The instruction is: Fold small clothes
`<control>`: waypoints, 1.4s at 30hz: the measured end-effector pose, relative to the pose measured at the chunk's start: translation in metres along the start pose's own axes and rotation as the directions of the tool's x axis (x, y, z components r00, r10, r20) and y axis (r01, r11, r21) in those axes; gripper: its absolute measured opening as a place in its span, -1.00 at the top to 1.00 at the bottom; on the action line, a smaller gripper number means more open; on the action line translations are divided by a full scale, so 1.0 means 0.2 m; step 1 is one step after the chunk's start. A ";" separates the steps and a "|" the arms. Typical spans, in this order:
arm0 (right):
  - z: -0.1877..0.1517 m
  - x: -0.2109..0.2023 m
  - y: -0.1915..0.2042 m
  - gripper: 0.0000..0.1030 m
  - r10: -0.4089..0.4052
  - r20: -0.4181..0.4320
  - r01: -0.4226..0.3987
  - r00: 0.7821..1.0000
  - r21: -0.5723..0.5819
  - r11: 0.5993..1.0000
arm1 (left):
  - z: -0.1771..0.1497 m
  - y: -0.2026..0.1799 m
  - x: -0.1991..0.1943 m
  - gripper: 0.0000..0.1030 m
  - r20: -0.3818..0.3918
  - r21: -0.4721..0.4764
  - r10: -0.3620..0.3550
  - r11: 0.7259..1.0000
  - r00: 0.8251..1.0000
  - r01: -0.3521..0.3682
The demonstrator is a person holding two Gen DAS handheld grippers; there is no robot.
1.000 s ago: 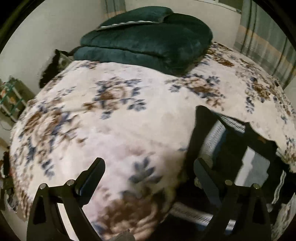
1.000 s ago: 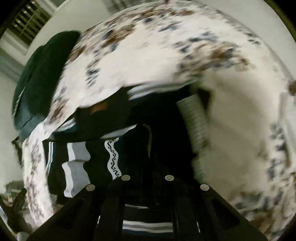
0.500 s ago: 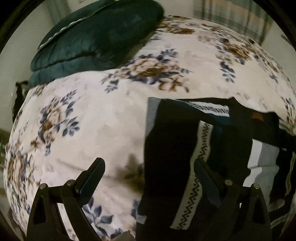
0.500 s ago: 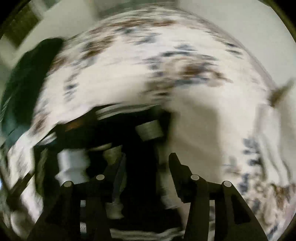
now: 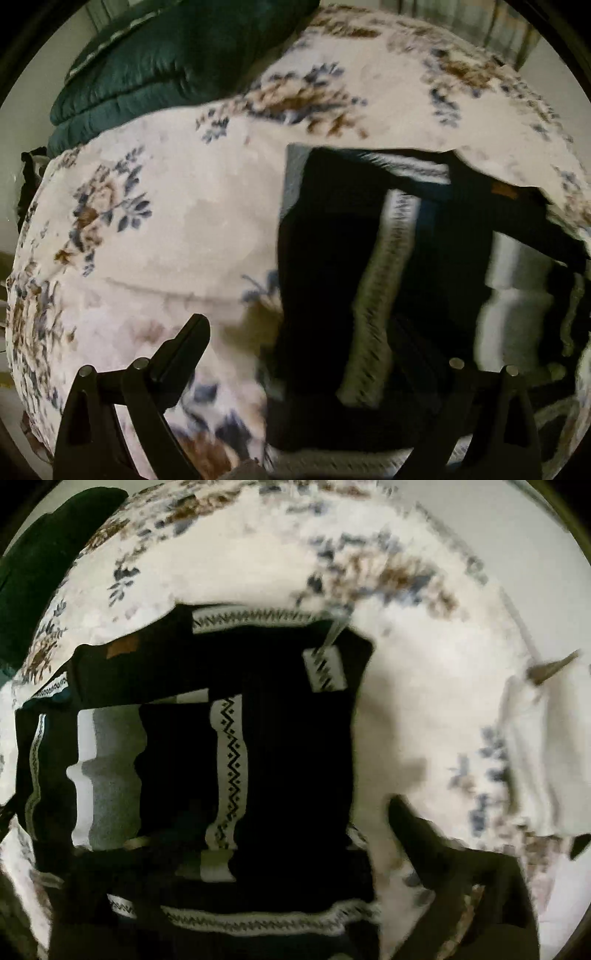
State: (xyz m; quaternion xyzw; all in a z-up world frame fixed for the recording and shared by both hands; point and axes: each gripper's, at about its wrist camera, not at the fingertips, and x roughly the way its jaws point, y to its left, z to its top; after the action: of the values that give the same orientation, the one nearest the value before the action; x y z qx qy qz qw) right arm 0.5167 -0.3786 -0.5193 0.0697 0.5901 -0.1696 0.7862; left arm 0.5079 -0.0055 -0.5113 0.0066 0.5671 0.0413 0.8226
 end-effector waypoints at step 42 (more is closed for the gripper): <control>-0.72 -0.24 -1.22 -0.98 0.275 -0.291 -0.314 0.916 -0.096 0.945 | -1.86 -1.63 -0.48 -0.46 -0.399 -0.064 -0.238 0.971 0.885 0.232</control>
State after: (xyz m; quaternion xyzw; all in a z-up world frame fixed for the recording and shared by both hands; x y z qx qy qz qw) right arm 0.2891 -0.5516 -0.4933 0.1250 0.6863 0.0040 0.7165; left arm 0.1452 -0.3509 -0.5728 -0.0766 0.7210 -0.0543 0.6866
